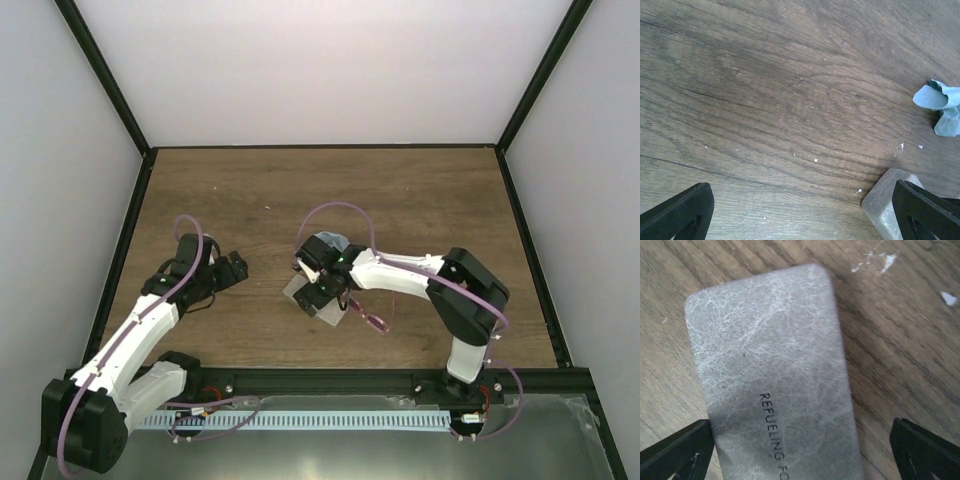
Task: Organize the sunglasses
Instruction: Move the sunglasses case at the center of the board.
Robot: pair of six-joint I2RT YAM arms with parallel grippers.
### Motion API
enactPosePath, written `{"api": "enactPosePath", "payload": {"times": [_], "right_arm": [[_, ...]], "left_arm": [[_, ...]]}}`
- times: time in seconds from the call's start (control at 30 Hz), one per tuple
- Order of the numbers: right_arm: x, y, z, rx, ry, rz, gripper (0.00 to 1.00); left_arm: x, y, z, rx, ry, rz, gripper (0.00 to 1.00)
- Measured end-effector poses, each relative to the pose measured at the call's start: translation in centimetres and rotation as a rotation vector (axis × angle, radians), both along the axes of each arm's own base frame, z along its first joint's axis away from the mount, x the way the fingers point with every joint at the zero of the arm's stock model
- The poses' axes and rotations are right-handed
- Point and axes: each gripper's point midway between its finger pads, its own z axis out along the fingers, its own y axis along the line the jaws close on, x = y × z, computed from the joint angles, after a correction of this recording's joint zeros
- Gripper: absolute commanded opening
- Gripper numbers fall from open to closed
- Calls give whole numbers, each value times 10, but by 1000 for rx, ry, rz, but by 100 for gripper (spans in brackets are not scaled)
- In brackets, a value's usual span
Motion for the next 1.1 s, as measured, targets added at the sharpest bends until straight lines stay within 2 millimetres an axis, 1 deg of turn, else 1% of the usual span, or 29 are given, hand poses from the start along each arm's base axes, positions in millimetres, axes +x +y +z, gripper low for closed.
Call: {"api": "enactPosePath", "payload": {"times": [0.03,0.17,0.23,0.37,0.43,0.6,0.7,0.73,0.77,0.8,0.83,0.87,0.93,1.03,1.1], "right_arm": [[1,0,-3,-9,2,-1,90],[6,5,-14,-38,3,0,65],[11,8,-14,-46,-9,3,55],[26,22,-6,-41,-34,-15,46],[37,30,3,-37,-48,-46,45],[68,62,26,25,-54,-179,47],[75,76,26,55,-14,-239,49],[75,80,24,60,5,-256,52],[75,85,19,66,30,-272,63],[74,87,13,65,54,-288,81],[73,89,6,61,78,-300,93],[72,90,0,54,100,-312,99],[70,91,-11,45,140,-331,100],[73,100,-3,71,148,-335,100],[74,101,4,88,139,-340,100]], "left_arm": [[0,0,0,-2,-1,-1,100],[1,-2,1,-7,-5,-7,100],[1,-2,-1,-3,0,-8,100],[2,-2,-8,6,27,-7,100],[2,-1,-10,7,34,-4,100],[6,-1,-5,7,25,11,100],[8,1,-2,6,20,29,100],[7,2,-3,7,22,35,100],[6,2,-3,6,28,42,100],[5,3,-3,3,33,51,100],[4,4,-4,2,38,60,100],[2,5,-4,1,43,67,100],[0,7,-3,1,48,83,100],[-3,9,0,-1,41,97,100],[-4,10,3,-3,33,102,100]]}}
